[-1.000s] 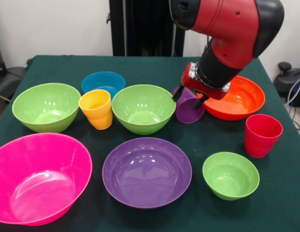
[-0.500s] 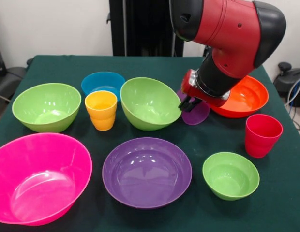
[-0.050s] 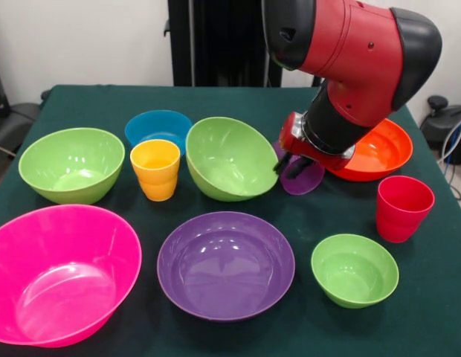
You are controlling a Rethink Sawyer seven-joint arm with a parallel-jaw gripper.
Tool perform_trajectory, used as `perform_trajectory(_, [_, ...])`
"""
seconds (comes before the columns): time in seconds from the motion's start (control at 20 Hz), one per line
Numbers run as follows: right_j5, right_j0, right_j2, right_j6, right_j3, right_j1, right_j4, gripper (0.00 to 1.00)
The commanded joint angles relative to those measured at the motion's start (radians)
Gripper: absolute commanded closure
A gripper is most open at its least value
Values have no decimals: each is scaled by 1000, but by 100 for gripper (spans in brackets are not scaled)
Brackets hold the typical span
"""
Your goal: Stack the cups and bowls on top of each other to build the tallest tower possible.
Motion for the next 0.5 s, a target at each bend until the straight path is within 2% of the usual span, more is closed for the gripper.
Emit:
perform_trajectory(0.05, [24, -6, 66, 148, -4, 21, 18, 0])
perform_trajectory(0.5, [17, -8, 71, 134, 4, 14, 14, 0])
